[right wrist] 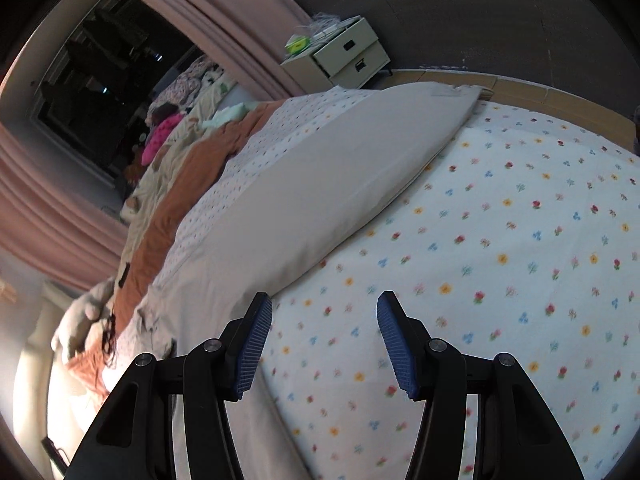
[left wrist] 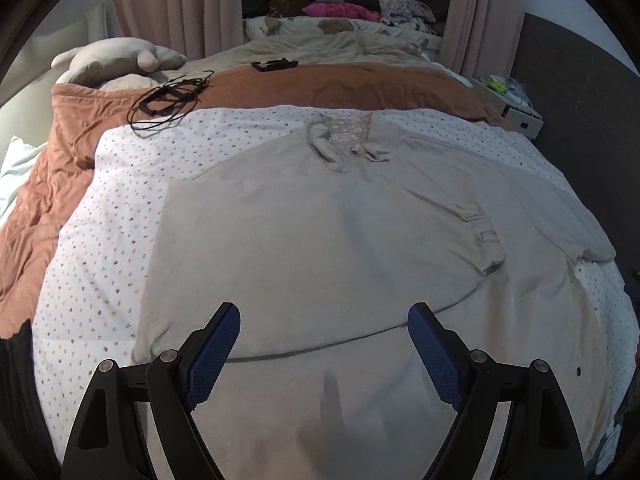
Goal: Fold large clothes
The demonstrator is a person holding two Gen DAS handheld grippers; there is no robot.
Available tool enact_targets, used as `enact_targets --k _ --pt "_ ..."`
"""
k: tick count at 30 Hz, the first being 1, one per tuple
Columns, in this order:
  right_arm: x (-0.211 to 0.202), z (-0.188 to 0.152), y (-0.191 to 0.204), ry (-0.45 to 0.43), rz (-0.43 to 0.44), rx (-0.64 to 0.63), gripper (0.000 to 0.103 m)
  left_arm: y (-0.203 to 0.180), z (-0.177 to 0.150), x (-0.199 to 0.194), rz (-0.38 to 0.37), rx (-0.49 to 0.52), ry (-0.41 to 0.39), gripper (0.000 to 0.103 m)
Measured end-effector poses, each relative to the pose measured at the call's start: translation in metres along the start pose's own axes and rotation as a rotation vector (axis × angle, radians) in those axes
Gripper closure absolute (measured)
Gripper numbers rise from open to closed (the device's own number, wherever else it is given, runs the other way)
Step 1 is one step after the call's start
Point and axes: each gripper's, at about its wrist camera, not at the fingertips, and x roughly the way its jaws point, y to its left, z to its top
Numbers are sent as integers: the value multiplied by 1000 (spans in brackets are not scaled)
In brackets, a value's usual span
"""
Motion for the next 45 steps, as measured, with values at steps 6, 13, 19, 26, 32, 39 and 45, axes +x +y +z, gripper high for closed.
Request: enact_targets --k 6,13,19,26,32,39,45 --pt "20 22 -24 -15 -13 35 47 -37 8 22 -14 61 12 16" --pt "54 40 -53 -21 -9 112 48 -65 16 58 -28 84 45 16" --pt "75 55 -65 -54 5 149 50 -86 20 86 -37 119 59 16" --pt "93 74 -73 -73 -12 190 73 -102 18 116 -67 132 102 19" --pt "92 84 -67 -85 7 191 98 -101 8 121 -75 140 123 19" --pt "45 97 -6 -161 31 44 99 -77 11 102 -92 76 106 19" --pt "3 99 65 -202 93 -85 99 -58 13 68 -112 36 56 19"
